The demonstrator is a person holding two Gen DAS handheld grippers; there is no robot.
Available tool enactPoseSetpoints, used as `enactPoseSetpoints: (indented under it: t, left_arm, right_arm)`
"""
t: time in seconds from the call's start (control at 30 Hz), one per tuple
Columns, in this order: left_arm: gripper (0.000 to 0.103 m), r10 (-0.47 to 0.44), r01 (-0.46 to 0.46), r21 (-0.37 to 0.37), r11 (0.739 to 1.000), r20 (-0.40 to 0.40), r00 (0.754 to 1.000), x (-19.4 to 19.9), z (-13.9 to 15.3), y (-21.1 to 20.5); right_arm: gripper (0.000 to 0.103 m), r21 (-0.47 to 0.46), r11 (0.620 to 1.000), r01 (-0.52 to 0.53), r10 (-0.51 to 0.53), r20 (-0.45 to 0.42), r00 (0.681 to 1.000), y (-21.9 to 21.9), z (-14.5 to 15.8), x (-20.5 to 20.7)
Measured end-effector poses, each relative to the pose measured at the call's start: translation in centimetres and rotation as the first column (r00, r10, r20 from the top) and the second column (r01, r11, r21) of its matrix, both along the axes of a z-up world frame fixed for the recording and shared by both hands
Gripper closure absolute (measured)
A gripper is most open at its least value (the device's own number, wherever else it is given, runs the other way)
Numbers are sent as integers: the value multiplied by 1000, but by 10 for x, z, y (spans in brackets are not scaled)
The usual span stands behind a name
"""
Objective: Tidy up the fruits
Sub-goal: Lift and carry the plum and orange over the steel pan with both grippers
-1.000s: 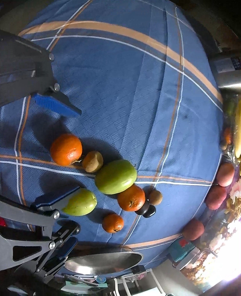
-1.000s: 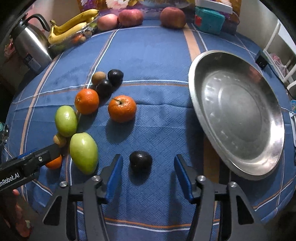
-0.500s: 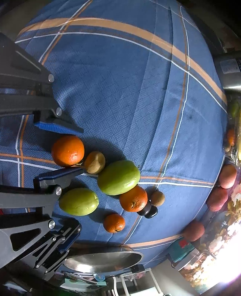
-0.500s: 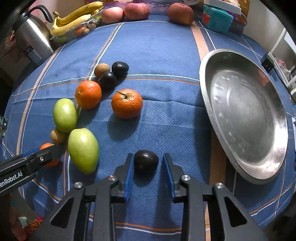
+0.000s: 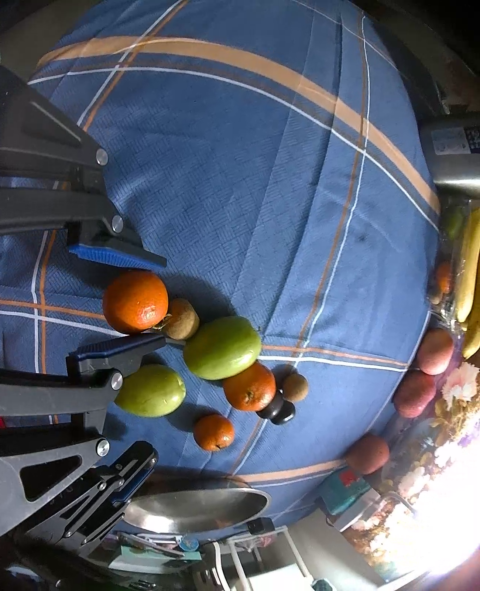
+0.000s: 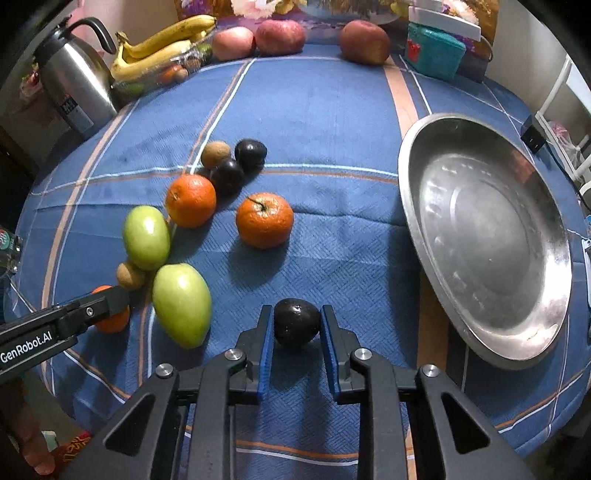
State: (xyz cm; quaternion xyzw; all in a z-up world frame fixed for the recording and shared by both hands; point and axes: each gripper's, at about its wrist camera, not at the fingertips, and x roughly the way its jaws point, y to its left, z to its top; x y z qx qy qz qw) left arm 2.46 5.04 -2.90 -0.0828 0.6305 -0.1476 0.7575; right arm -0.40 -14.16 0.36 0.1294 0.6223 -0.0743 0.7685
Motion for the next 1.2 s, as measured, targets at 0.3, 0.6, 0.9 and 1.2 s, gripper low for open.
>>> enactPoseSetpoints:
  t: [0.3,0.6,0.9,1.2]
  left_arm:
    - [66,43,-41,-35,999,67,997,1,25,9]
    - [66,48,-48,-5,999,93,994,19,42,-12]
    - [66,24,-27,28,999,121,992,47,54,-46]
    - [66,-5,-2,54,999,138,990,63,54,-84]
  right_arm:
    - [78,16,998,59,-60,79,995,-7,29,-6]
    - [78,-5,991,135,-135,67,989,-10,37,5]
    - [78,6,973,232,-232,60,971,-33,39,20]
    - [78,-22,960,280,-278,64,958,-59,43,31]
